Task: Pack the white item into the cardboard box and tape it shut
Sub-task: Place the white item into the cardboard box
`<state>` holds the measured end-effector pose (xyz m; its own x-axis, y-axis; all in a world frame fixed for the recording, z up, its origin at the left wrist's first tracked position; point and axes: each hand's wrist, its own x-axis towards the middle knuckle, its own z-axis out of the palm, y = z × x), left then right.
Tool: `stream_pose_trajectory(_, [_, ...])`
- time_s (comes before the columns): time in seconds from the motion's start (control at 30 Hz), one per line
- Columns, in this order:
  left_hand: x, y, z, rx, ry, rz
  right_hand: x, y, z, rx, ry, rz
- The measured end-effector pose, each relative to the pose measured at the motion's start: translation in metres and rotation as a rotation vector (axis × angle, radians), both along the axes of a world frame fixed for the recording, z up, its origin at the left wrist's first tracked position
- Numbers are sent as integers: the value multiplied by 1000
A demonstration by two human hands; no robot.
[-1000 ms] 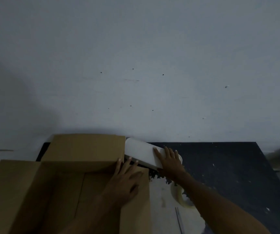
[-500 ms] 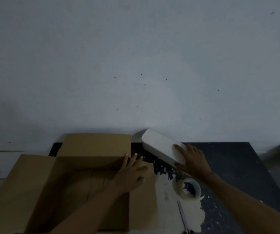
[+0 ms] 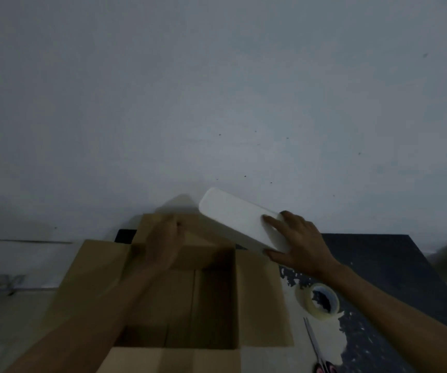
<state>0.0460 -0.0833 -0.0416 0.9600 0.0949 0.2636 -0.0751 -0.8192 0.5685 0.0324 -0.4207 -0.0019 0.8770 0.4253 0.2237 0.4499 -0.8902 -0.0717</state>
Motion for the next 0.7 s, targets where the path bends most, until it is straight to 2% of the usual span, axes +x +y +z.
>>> stream_pose_trajectory(0.07, [-6,32,12,-9,-134,18,-9,39,-5,21,30,39])
stream_pose_trajectory(0.17, [-22,59,28,81,-208,-299,-24,87,-17,49,97,69])
stream_pose_trajectory(0.27, [-34,83,16,380,-102,-523,-40,126,-29,55,159,77])
stream_pose_trajectory(0.37, [-44,98,-6,671,21,-543,-54,151,-45,52,229,65])
stream_pose_trajectory(0.43, [-53,104,-21,767,88,-567,-60,162,-58,24,262,61])
stream_pose_trajectory(0.53, [-69,100,-41,760,153,-598,-69,163,-78,-19,330,60])
stream_pose_trajectory(0.63, [-79,94,-63,642,180,-571,-71,164,-99,-46,388,74])
stream_pose_trajectory(0.7, [-85,91,-77,620,327,-555,-68,167,-112,-89,417,91])
